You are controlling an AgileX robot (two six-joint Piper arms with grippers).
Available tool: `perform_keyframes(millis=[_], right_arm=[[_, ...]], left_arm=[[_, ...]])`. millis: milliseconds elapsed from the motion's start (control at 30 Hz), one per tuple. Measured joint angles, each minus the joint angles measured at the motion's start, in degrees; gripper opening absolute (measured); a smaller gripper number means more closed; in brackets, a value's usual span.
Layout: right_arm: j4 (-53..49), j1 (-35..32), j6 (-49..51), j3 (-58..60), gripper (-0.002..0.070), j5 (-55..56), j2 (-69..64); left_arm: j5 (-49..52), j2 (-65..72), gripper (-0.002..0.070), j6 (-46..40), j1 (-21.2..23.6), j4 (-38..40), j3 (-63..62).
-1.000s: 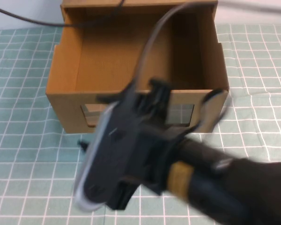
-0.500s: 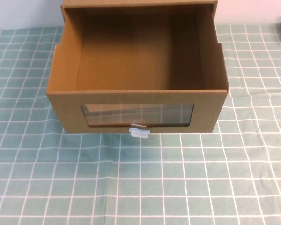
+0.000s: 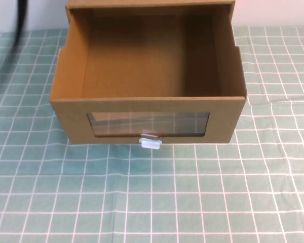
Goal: Open the shoe box
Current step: 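Pull the top drawer of the cardboard box fully open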
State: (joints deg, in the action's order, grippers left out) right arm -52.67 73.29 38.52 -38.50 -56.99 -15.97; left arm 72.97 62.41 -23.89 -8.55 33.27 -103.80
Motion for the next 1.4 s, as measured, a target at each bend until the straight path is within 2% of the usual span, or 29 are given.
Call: perform_keyframes(millis=[133,300,500,833,1200,1400], right_arm=[[3.17,0.0,0.0,7.32,-0.0013,0.12,4.42],[5.1,0.0,-0.27,12.92,-0.0013,0.12,5.82],[5.18,0.0,-0.7,13.41,-0.0013,0.12,5.96],[5.18,0.0,-0.7,13.41,-0.0013,0.12,5.96],[5.18,0.0,-0.7,13.41,-0.0013,0.12,5.96],[5.18,0.0,-0.7,13.41,-0.0013,0.12,5.96]], left_arm=[[-1.18,-10.98,-0.0005,-1.52,0.0,-1.44,16.06],[-9.8,-24.82,-0.0005,-3.4,0.0,-2.22,36.32],[-18.86,-34.11,-0.0005,-3.61,0.0,-3.39,50.39],[-18.03,-35.5,-0.0005,-3.61,0.0,-3.49,59.62],[-18.35,-37.56,-0.0005,-3.61,0.0,-5.09,63.2],[-22.86,-47.11,-0.0005,-3.61,0.0,-14.66,65.83]])
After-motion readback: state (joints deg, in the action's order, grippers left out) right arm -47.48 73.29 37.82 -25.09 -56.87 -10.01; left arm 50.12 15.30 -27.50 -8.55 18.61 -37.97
